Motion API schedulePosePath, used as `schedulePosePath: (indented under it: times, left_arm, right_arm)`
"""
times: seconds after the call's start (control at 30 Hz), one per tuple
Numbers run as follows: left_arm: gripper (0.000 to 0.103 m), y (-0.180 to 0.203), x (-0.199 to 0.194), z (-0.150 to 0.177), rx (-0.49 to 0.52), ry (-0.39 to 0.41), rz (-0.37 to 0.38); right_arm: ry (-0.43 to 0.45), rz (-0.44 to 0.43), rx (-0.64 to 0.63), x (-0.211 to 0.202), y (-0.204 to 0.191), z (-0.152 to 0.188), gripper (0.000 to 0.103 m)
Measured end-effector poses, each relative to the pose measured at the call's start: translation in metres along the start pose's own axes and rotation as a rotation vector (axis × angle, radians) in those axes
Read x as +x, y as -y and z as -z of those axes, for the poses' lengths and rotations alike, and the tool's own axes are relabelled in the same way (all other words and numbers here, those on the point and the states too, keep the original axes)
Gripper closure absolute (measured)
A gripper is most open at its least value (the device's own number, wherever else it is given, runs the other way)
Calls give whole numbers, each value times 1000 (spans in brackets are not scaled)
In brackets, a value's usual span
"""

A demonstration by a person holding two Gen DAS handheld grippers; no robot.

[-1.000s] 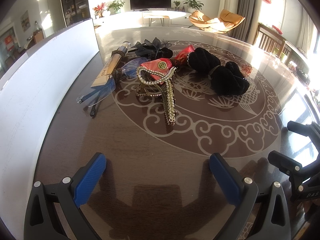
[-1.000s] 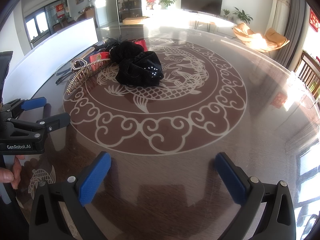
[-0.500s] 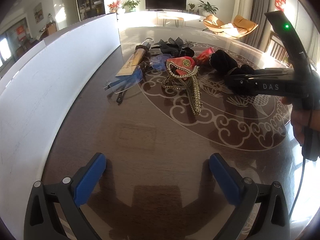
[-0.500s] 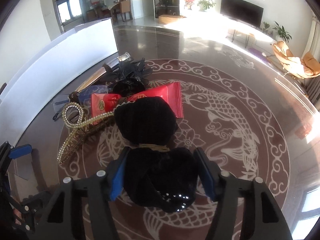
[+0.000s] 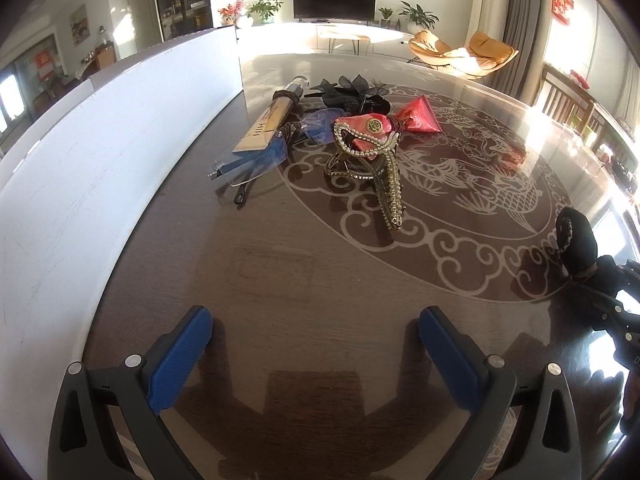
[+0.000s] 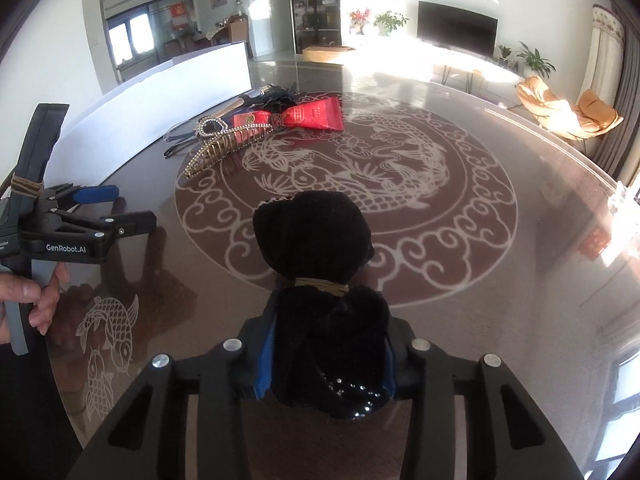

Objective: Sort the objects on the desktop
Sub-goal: 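Lift the black velvet item with the right tool while the left tool grasps the gold rhinestone claw clip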

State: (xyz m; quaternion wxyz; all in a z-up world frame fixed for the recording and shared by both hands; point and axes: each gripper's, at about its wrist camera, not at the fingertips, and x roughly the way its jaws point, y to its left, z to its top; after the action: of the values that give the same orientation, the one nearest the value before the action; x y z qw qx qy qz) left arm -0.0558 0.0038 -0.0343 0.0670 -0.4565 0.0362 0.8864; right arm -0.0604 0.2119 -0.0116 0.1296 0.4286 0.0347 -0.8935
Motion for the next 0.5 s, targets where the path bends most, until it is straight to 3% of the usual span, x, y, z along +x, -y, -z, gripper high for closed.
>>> schedulePosePath:
  times: [0.2,0.3,0.43,0.5]
  left_arm:
    - [0,0,0,0,0,0,0]
    - [0,0,0,0,0,0,0]
    - [0,0,0,0,0,0,0]
    - [0,0,0,0,0,0,0]
  right_arm:
    - [-4,1,-2,4,-4,-1,51]
    - [-18,18,-20,6,-8,1,32]
    - [-27,28,-38,9,-12,1,27]
    - [-40,39,-57,12,-16,1,16]
